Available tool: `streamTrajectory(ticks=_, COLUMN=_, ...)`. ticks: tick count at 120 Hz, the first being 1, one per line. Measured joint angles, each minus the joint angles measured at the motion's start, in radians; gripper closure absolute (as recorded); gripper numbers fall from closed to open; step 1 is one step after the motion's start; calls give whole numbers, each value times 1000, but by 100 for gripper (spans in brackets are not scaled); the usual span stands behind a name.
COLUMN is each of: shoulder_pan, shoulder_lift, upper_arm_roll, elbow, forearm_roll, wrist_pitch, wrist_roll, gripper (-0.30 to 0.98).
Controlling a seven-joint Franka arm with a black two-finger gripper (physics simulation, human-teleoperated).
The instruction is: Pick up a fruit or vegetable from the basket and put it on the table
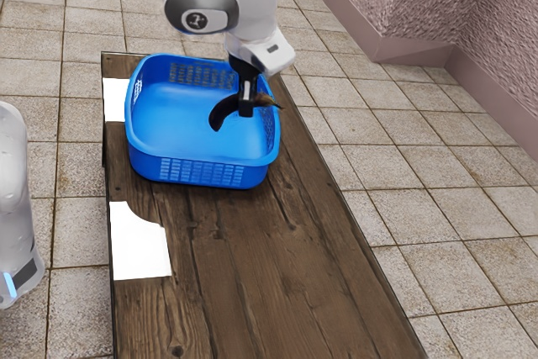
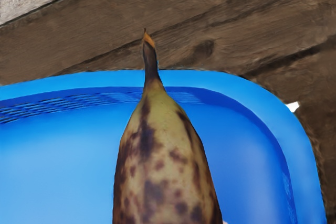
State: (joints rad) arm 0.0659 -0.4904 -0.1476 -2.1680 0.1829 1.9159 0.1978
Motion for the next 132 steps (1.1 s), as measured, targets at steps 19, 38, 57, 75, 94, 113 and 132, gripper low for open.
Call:
streamTrajectory(ticks=19, shoulder_pan=-6, shoulder_lift=8, upper_arm_roll=-126, elbow=106, forearm_roll=-57, wrist_pitch=-45, wrist_roll=-20, gripper=57)
streamTrajectory(ticks=38, shoulder_pan=-6, shoulder_lift=14, upper_arm_roll=-304, elbow=167, forearm_roll=-117, wrist_pitch=-63, wrist_roll=-49, gripper=56)
streamTrajectory(ticks=57, shoulder_pan=-6, shoulder_lift=135, upper_arm_roll=-398, elbow=185, forearm_roll=-147, wrist_pitch=-42, wrist_roll=-80, gripper=56)
streamTrajectory(ticks=75, shoulder_pan=1, shoulder_lift=322, upper_arm_roll=-403, elbow=176, forearm_roll=-131, wrist_pitch=24, wrist_roll=-106, gripper=56)
streamTrajectory(ticks=94, shoulder_pan=30, shoulder_lift=398, upper_arm_roll=-397, elbow=173, forearm_roll=-110, wrist_pitch=69, wrist_roll=-133, gripper=40)
streamTrajectory(ticks=113, shoulder_pan=26, shoulder_lift=397, upper_arm_roll=-398, elbow=181, forearm_roll=-104, wrist_pitch=70, wrist_roll=-160, gripper=13)
streamTrajectory(ticks=132, shoulder_pan=23, shoulder_lift=389, upper_arm_roll=-393, elbow=187, forearm_roll=-103, wrist_pitch=44, wrist_roll=-182, gripper=5)
